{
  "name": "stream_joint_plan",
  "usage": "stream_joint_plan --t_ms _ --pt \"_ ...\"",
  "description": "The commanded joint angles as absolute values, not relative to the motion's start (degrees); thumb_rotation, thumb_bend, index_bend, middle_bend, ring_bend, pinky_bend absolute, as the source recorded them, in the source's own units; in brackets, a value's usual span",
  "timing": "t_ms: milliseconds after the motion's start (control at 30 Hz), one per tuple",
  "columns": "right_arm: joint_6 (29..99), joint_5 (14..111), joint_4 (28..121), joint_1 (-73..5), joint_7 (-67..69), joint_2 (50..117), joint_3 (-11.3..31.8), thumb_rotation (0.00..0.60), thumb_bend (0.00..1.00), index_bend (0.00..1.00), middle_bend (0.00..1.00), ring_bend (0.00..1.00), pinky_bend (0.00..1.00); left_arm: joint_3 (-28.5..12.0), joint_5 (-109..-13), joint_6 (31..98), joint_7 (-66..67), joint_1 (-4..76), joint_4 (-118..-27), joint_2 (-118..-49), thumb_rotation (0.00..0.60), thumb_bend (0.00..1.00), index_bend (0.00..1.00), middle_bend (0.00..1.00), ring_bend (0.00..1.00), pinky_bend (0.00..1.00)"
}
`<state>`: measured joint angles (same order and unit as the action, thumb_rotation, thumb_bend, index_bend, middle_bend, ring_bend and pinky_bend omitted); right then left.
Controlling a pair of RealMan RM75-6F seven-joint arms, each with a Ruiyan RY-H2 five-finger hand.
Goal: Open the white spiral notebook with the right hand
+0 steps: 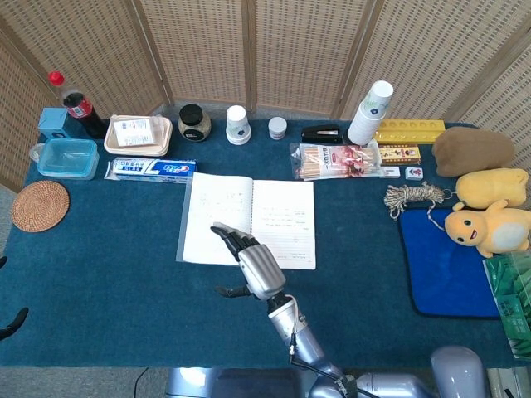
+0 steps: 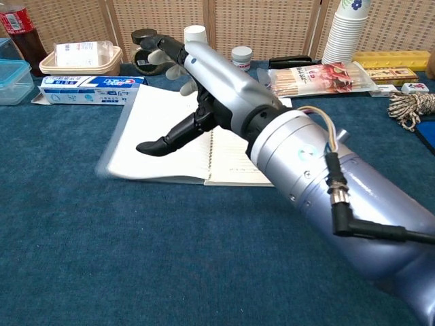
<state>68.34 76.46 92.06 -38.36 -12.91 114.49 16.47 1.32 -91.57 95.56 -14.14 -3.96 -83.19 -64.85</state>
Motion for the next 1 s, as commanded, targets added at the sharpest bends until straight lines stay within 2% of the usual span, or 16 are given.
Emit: stream_joint_plan --t_ms 33,400,533,767,1000 --pt "68.5 77.0 93.5 -38.5 -13.5 113.6 16.5 0.6 0.13 0.07 0.14 0.15 0.23 1.3 -91.7 95.5 -14.0 -3.8 -83.3 -64.9 0.6 0.25 0.09 0.04 0.0 0.0" --pt "69.7 77.1 96.1 -37.3 -15.0 109.7 16.2 0.6 0.13 0.07 0.14 0.15 0.23 1.4 -92.2 95.3 -12.9 -3.7 -84.1 -64.3 0.6 0.25 0.09 0.04 0.0 0.0" --pt "70.4 76.9 97.1 -35.8 -16.3 106.3 15.2 0.6 0.13 0.07 0.13 0.15 0.23 1.5 -92.2 95.3 -11.8 -3.8 -84.8 -63.8 0.6 0.25 0.1 0.04 0.0 0.0" --pt "71.9 77.1 99.2 -31.8 -19.2 97.6 11.1 0.6 0.13 0.07 0.13 0.13 0.23 1.7 -91.7 93.9 -9.0 -3.6 -86.3 -63.4 0.6 0.25 0.11 0.04 0.0 0.0" --pt "78.5 83.3 96.1 -25.9 -21.6 89.0 5.3 0.6 0.15 0.07 0.15 0.13 0.21 1.8 -91.3 91.8 -5.8 -2.8 -88.0 -63.0 0.6 0.25 0.11 0.04 0.0 0.0"
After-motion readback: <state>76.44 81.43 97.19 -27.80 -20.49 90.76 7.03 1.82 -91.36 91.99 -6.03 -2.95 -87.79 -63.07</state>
